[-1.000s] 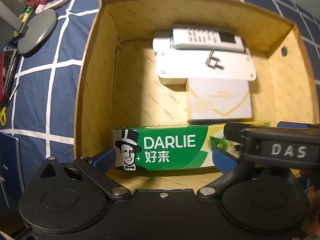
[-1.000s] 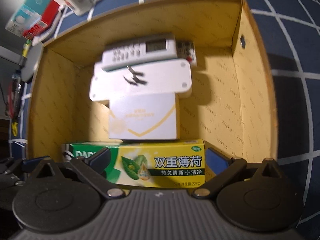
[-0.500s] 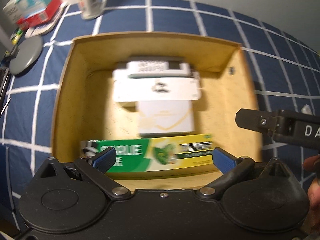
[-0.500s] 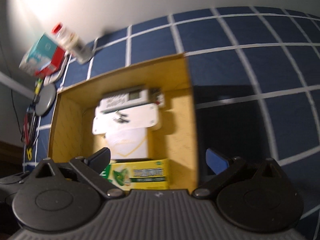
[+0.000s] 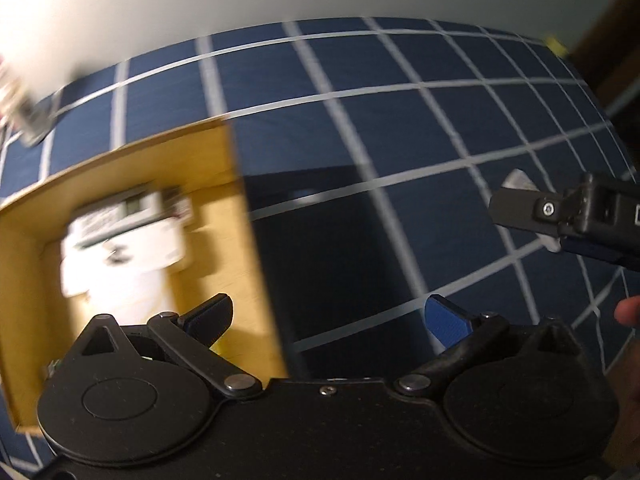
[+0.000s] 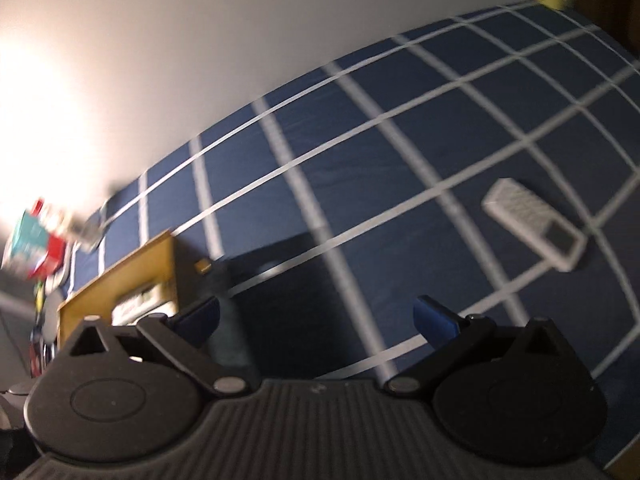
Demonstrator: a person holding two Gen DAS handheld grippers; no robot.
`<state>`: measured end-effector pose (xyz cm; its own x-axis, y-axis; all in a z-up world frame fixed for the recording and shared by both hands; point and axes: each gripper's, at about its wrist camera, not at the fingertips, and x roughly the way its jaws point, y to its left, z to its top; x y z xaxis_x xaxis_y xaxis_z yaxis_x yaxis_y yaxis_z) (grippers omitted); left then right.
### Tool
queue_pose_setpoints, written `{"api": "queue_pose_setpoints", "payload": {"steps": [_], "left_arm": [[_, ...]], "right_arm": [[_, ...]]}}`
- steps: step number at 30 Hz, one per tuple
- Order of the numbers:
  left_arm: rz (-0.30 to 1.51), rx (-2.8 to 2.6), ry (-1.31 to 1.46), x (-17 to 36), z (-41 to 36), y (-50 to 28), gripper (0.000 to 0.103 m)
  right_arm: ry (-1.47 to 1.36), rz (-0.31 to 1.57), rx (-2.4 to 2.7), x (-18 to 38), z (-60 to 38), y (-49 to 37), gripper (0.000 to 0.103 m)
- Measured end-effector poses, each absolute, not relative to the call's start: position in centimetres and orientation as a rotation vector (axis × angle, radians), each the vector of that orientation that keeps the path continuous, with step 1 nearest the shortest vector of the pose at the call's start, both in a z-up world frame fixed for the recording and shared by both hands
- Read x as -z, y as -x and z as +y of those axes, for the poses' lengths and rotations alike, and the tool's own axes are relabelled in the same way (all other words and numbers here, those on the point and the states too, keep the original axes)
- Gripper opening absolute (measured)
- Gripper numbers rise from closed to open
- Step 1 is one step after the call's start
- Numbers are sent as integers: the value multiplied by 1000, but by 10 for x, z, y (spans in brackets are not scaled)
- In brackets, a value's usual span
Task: Organize objects
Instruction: 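Move both tools toward the white remote control on the sheet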
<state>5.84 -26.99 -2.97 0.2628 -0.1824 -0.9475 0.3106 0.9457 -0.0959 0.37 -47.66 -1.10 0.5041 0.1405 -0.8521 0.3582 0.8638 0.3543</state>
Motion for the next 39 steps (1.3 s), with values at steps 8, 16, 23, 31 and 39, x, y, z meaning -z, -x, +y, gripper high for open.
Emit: {"api": "queue_pose_setpoints", "payload": {"steps": [8, 16, 23, 31, 39], "left_arm": [[1287, 483, -250, 45, -365, -71, 103], [1308, 630, -355, 69, -440, -93, 103], [1328, 747, -493, 97, -494, -116, 103], [1360, 898, -629, 136, -550, -141, 103], [1411, 992, -653, 170, -584, -154, 103]], "right_arm": [[-656, 1030, 313, 30, -570, 18, 102], [-775, 1020, 469, 58, -633, 32, 103], [-886, 1028, 587, 89, -670, 32, 102], [-978, 1077, 686, 129, -696, 16, 102], [-1044, 1121, 752, 162, -711, 3, 100]]}}
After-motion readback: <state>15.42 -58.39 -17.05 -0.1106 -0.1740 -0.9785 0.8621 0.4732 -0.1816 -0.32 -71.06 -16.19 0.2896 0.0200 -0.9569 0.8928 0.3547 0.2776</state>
